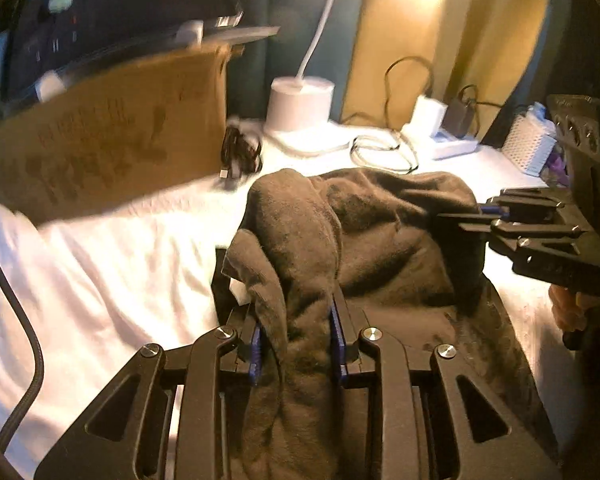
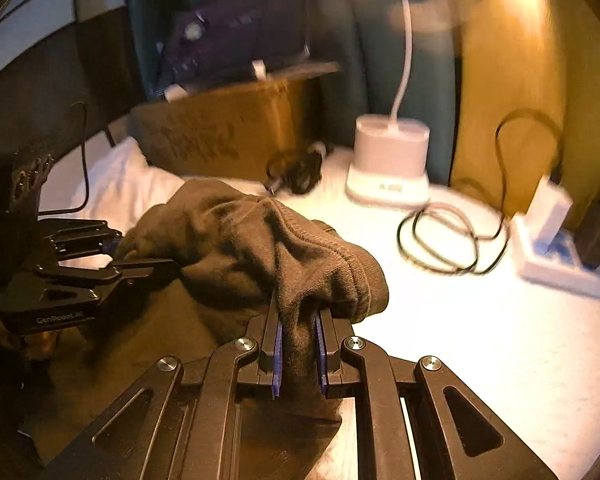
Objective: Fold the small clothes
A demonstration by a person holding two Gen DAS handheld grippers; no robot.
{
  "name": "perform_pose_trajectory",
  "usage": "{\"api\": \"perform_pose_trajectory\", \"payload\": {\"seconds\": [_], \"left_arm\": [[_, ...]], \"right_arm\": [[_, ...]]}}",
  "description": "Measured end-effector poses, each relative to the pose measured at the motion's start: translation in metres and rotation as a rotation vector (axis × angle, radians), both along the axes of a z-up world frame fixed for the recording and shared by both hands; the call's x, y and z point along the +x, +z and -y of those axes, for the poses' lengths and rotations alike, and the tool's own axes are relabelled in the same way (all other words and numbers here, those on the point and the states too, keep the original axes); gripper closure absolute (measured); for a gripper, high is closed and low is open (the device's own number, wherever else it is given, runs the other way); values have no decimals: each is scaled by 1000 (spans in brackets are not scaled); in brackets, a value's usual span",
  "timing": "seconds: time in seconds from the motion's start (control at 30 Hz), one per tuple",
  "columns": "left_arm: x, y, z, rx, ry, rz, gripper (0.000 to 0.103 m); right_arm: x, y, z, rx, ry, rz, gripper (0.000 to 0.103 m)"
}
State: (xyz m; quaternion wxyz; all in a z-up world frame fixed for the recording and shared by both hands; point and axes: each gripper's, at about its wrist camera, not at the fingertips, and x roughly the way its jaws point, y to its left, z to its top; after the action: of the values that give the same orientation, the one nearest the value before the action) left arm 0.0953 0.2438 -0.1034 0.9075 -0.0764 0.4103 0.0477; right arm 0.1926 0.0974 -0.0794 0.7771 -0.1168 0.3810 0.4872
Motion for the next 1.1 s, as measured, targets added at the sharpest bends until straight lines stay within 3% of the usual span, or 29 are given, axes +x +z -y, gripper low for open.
{"api": "perform_pose_trajectory", "payload": {"seconds": [0.27,0.47,0.57,0.6,0.63,0.67,0.8,0.9,1.0,1.1], "left_arm": [[8,-14,-19,-93,53,-63,70],[12,-10,-17,-58,53,-59,70],[14,-8,-15,-20,52,-65,69],[15,-9,-15,-18,54,-69,69],[15,-10,-16,-16,56,-73,68],[15,-10,-17,-16,59,-76,68],[15,-7,-14,24,70,-69,66],[15,-6,-15,42,81,-68,62],[15,-7,-13,56,84,-71,62],[14,-4,-12,67,101,-70,62]], "right_arm": [[39,-30,-11,9,7,-227,90],[58,-29,-8,18,-32,-292,81],[61,-28,4,30,-88,-292,61],[64,-30,7,37,-108,-301,40],[68,-32,12,51,-134,-311,28],[71,-34,12,60,-142,-313,28],[79,-34,20,93,-206,-243,28],[81,-36,22,43,-235,-177,28],[71,-37,21,-63,-246,-36,28],[65,-36,20,-102,-255,14,28]]}}
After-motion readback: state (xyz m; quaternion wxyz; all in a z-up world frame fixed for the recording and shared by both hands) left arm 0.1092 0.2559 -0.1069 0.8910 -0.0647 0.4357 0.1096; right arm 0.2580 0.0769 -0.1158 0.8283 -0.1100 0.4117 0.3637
